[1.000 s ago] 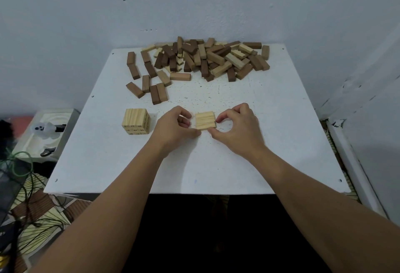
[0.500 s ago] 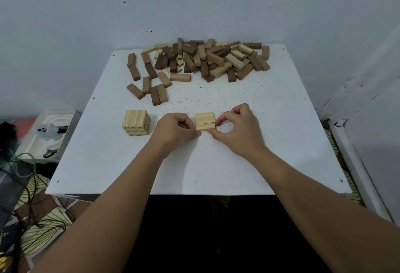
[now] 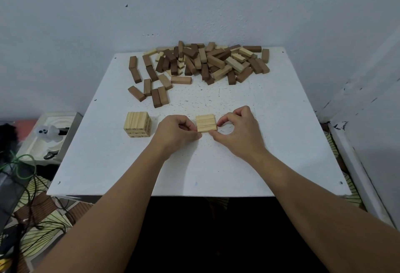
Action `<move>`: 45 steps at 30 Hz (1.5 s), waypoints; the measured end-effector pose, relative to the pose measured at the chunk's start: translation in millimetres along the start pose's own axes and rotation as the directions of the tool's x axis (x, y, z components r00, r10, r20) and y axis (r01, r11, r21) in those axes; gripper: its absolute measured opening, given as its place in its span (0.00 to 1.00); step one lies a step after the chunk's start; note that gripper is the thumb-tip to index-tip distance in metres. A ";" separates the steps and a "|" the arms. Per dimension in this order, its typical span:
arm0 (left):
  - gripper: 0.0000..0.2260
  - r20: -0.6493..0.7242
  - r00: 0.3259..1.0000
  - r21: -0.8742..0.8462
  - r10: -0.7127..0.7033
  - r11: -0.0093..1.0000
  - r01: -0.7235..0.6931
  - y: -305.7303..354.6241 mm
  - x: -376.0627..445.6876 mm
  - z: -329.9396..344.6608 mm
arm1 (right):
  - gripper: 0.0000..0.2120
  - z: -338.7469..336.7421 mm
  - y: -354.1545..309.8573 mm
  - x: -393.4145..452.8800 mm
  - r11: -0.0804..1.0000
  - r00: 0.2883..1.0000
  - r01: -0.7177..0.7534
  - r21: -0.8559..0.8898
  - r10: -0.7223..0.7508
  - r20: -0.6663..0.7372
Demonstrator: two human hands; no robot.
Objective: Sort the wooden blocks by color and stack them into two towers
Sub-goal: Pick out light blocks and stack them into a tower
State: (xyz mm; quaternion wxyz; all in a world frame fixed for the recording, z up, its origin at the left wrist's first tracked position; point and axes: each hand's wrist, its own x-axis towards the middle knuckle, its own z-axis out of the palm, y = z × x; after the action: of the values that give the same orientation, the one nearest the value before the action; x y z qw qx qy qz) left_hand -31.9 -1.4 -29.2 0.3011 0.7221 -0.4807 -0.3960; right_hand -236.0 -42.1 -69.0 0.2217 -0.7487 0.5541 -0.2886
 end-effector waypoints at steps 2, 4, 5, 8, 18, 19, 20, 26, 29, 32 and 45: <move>0.08 -0.008 1.000 -0.002 -0.003 1.000 0.003 0.5 -0.3 0.2 | 0.17 0.4 0.7 1.0 1.000 1.000 -0.006 0.005 0.006 0.002; 0.10 -0.031 0.999 0.007 -0.008 1.000 0.008 0.9 -0.2 0.3 | 0.20 0.5 1.0 2.3 1.000 1.000 -0.005 0.005 0.005 0.007; 0.12 -0.042 0.999 0.011 -0.008 1.000 0.008 1.5 -0.4 0.3 | 0.22 0.4 1.2 3.0 1.000 1.000 -0.005 0.004 0.005 0.014; 0.17 -0.047 0.999 -0.022 0.002 1.000 -0.003 2.7 -0.4 -0.3 | 0.29 1.0 1.6 4.7 1.000 0.999 -0.012 -0.003 0.012 0.038; 0.32 0.087 0.995 -0.001 -0.044 0.999 0.044 9.4 10.1 -8.5 | 0.35 0.6 1.2 9.5 0.993 0.993 -0.001 -0.116 0.015 0.118; 0.30 0.090 0.995 0.020 -0.044 0.999 0.042 9.9 10.4 -8.1 | 0.35 0.1 0.9 10.0 0.992 0.992 0.002 -0.125 0.014 0.127; 0.28 0.091 0.995 0.031 -0.042 0.999 0.039 9.9 11.2 -7.5 | 0.34 -0.4 0.7 10.3 0.991 0.991 0.005 -0.131 0.013 0.135; 0.25 0.087 0.996 0.044 -0.018 0.999 0.015 7.6 12.7 -7.0 | 0.27 -1.9 -2.4 13.2 0.988 0.987 0.015 -0.152 0.010 0.161; 0.23 0.096 0.995 0.071 0.006 0.997 -0.013 6.9 12.2 -7.1 | 0.26 -1.7 -2.4 12.4 0.988 0.988 0.022 -0.155 0.003 0.157; 0.22 0.110 0.993 0.110 0.030 0.993 -0.043 8.6 11.8 -7.3 | 0.25 -1.0 -2.1 9.6 0.989 0.992 0.032 -0.143 -0.014 0.122; 0.24 0.030 0.955 0.443 0.296 0.852 -0.278 29.8 -11.2 -59.2 | 0.25 -13.8 -51.0 14.3 0.971 0.974 0.228 0.066 -0.227 -0.027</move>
State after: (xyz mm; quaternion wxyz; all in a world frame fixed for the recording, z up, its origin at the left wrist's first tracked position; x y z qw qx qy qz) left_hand 3.1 1.6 28.2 0.1940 0.6995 -0.6541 -0.2126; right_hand -206.4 -41.3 -23.0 0.2073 -0.7964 0.4566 -0.3380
